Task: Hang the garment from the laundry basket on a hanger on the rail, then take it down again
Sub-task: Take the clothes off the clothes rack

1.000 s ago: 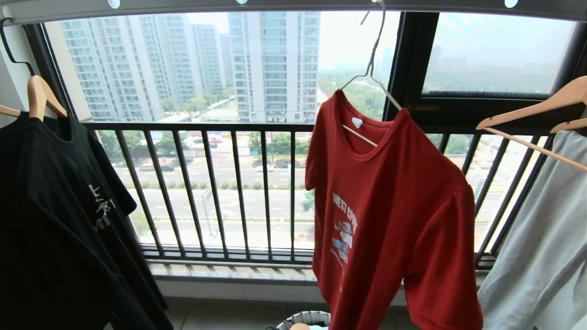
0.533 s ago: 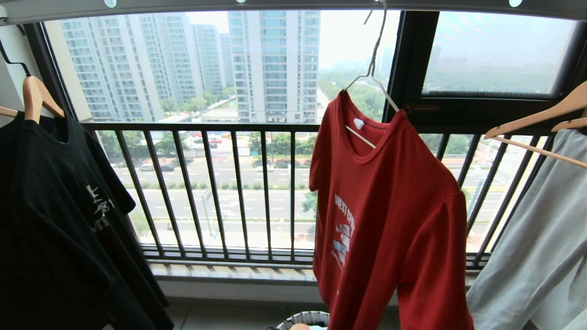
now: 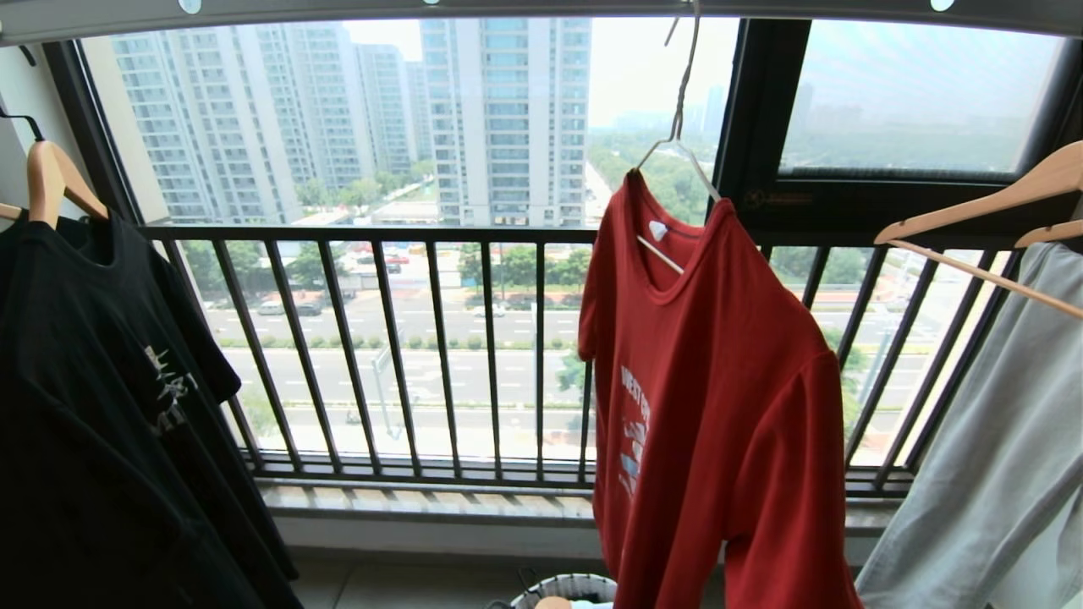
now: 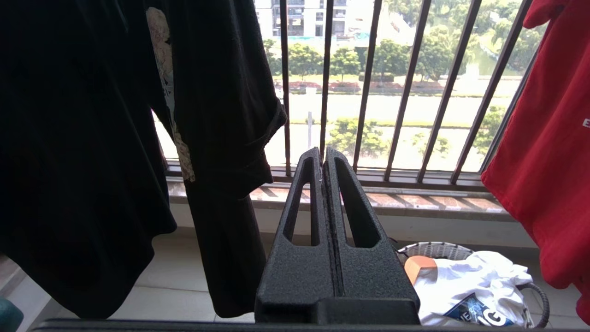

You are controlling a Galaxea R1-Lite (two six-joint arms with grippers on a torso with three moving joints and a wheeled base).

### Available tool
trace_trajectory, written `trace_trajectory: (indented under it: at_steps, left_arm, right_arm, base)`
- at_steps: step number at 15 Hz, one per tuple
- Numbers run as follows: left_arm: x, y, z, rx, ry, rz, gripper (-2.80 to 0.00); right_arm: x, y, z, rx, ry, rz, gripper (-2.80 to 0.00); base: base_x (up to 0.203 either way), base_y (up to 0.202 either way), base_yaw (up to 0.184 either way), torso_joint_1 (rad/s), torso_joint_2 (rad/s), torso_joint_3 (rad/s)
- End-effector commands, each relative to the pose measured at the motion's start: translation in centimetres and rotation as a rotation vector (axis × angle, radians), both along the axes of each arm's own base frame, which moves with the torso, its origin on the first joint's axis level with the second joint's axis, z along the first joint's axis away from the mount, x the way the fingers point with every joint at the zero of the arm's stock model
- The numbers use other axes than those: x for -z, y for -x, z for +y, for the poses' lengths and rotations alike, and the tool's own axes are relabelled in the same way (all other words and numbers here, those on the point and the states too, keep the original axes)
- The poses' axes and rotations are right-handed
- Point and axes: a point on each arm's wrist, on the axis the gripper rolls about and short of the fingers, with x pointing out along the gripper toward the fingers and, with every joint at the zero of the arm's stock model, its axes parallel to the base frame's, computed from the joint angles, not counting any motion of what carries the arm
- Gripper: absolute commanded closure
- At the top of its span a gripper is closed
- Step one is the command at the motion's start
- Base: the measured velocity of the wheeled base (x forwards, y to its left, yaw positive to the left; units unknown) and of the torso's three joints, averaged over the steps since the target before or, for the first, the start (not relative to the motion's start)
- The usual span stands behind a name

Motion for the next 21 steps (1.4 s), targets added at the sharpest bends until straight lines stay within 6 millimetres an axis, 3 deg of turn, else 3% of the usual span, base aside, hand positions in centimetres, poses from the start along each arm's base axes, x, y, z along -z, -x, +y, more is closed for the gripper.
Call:
trace_trajectory:
  at_steps: [1, 21]
  left_arm:
    - [0.00, -0.01, 0.01, -0.002, 0.007, 0.001, 0.00]
    - [-0.02, -0.01, 0.01, -0.005, 0.046, -0.001, 0.00]
  right_arm:
    - [1.00, -0.12, 0.00, 0.002, -0.001, 0.074, 0.00]
    - [0.94, -0.12, 0.00, 0.001, -0.052, 0.070, 0.00]
  base:
    - [0.000, 0.000, 0.000, 0.000, 0.00, 0.000]
    - [0.000, 0.000, 0.000, 0.000, 0.00, 0.000]
